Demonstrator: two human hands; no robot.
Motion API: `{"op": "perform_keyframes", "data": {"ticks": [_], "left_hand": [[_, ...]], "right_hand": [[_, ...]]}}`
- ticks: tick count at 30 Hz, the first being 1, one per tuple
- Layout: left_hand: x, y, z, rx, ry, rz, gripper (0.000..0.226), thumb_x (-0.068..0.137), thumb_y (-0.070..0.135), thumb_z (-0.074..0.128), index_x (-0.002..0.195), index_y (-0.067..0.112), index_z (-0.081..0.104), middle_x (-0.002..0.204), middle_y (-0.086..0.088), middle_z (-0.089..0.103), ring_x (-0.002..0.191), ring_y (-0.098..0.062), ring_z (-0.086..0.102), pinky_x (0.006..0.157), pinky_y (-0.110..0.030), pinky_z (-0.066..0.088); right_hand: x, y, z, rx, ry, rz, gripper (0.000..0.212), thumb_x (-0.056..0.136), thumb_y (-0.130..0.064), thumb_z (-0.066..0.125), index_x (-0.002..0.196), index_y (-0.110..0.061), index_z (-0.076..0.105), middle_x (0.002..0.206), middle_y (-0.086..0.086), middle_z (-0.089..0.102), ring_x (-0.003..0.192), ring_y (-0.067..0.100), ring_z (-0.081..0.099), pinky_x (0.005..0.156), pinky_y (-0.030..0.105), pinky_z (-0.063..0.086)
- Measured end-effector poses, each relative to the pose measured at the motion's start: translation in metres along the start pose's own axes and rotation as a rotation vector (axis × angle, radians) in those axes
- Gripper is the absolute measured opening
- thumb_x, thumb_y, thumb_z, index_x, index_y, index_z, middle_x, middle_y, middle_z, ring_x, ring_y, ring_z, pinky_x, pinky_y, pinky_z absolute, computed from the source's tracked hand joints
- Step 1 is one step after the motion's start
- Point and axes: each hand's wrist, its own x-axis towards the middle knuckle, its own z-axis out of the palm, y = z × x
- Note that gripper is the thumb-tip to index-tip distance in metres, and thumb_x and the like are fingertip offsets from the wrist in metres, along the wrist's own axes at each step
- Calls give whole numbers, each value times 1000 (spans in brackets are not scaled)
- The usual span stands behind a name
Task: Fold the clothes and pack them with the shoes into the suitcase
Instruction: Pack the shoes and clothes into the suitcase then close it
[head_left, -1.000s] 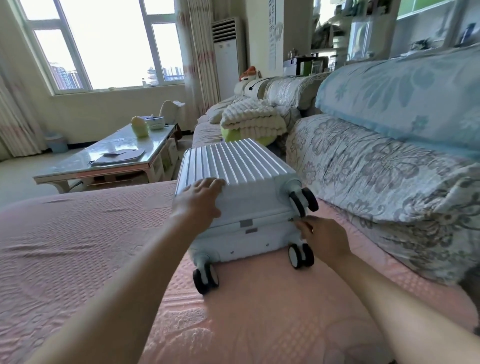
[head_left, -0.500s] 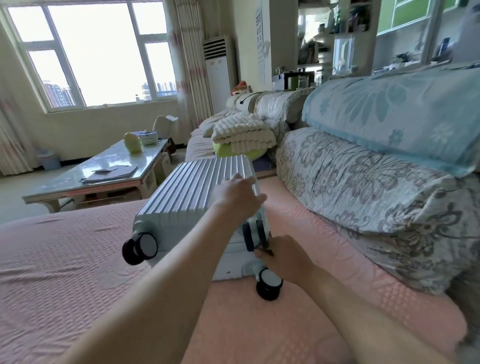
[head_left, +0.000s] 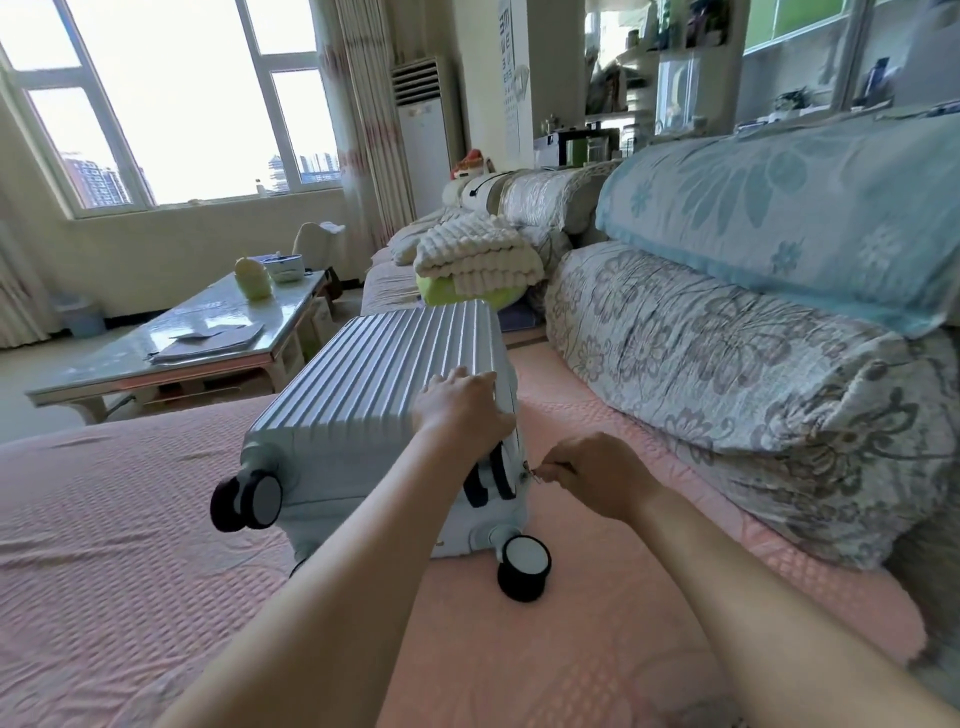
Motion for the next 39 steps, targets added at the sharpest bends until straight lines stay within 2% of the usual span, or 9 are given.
{"op": "perform_keyframes", "data": {"ticks": [11,14,17,20,22,26,31,34,39], "left_hand": [[-73,-125,-21,-181,-76,141,65,86,57,64,143,56,34,159,26,20,143,-2,29,112,-32,36],[-95,-167,-37,-140,-123,70,60,86,52,65,137,61,36,154,31,24,136,-2,38,104,-29,45],[-103,-172,-42,26,-12,-81,53,81,53,62,130,53,43,137,17,49,110,-12,56,77,-29,52],[-99,-144,-19,202,151,-252,79,75,75,60,130,22,39,127,-2,50,115,-26,53,89,-37,46],[-99,-142,3,266,279,-269,86,72,79,62,130,21,36,128,-3,47,119,-29,49,98,-44,42],[-108,-177,30,199,569,-122,81,65,68,75,130,24,55,123,0,58,115,-29,52,93,-46,39],[-107,-219,40,152,592,-244,80,68,52,82,136,22,53,137,-13,51,126,-40,44,106,-56,33],[-104,-258,42,144,612,-309,79,71,45,82,139,18,52,142,-24,46,132,-48,37,110,-61,25],[-97,-304,43,110,621,-397,84,73,30,86,143,6,46,148,-34,34,134,-55,30,110,-64,30]], "right_hand": [[29,-68,24,-160,-5,58,35,102,-46,48,103,-25,76,107,0,72,100,25,66,79,35,48],[42,-104,30,-76,-129,3,37,105,-43,44,105,-20,73,110,1,70,103,23,63,75,33,43],[51,-145,41,-69,-198,-89,36,106,-35,43,106,-15,71,114,5,69,107,24,62,77,33,44],[60,-164,49,-93,-187,-93,36,104,-33,44,104,-12,73,111,8,70,103,28,64,81,39,53],[65,-161,52,-55,-213,-67,35,103,-36,46,102,-14,74,106,5,71,98,26,66,81,41,54],[69,-143,53,80,-224,23,30,100,-43,54,96,-24,77,96,-4,74,90,17,67,79,34,54],[73,-127,55,55,-150,55,32,100,-45,53,95,-27,78,93,-4,74,88,16,66,72,31,48],[79,-132,69,-42,-12,-65,36,100,-47,51,91,-25,78,92,-2,75,87,20,67,66,30,39],[99,-154,93,88,279,-311,12,89,-28,69,84,-19,75,85,3,68,79,28,65,69,36,50]]}}
